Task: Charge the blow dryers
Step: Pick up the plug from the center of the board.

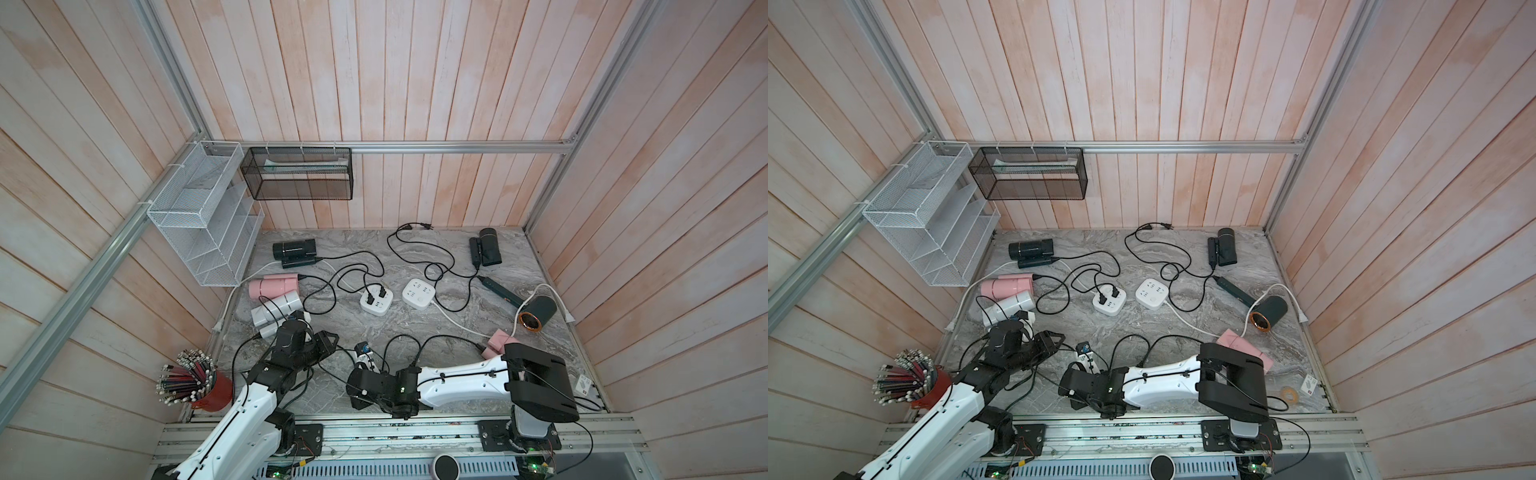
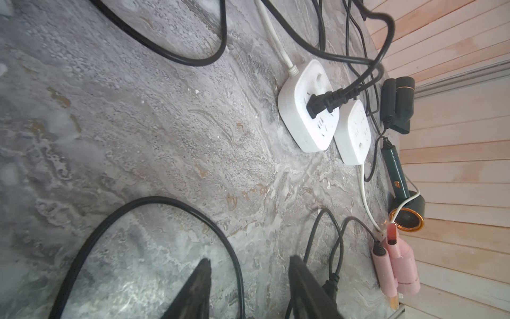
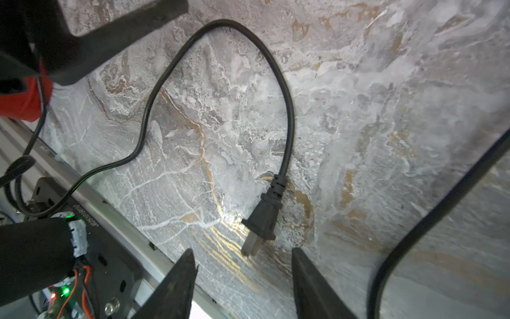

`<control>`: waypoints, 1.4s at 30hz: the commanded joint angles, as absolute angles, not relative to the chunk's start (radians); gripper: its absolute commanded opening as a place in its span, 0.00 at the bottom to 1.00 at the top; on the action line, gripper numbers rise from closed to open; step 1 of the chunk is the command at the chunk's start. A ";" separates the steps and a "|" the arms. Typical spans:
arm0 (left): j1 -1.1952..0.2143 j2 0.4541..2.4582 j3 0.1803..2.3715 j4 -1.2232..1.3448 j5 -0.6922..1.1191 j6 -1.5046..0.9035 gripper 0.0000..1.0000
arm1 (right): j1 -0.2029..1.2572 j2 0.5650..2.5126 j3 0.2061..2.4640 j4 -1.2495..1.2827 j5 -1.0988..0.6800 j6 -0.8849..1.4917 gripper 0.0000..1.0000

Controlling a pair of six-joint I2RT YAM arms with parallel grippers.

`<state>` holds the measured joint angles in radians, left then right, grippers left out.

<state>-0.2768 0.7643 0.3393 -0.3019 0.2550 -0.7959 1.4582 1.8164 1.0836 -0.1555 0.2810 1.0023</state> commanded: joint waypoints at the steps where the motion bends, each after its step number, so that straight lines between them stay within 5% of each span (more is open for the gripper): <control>1: -0.264 0.743 0.318 -0.314 0.237 -0.814 0.47 | 1.462 1.858 1.134 -0.259 0.319 1.044 0.55; 25: -0.256 0.738 0.275 -0.260 0.276 -0.822 0.46 | 1.431 1.971 1.223 -0.301 0.345 1.012 0.44; 42: -0.256 0.785 0.252 -0.146 0.409 -0.773 0.47 | 1.397 1.814 1.062 -0.153 0.364 0.917 0.22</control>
<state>-0.2607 0.7876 0.2752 -0.2081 0.3508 -0.7940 1.4094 1.8847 1.1053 -0.1967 0.3401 0.9558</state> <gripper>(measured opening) 0.473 0.232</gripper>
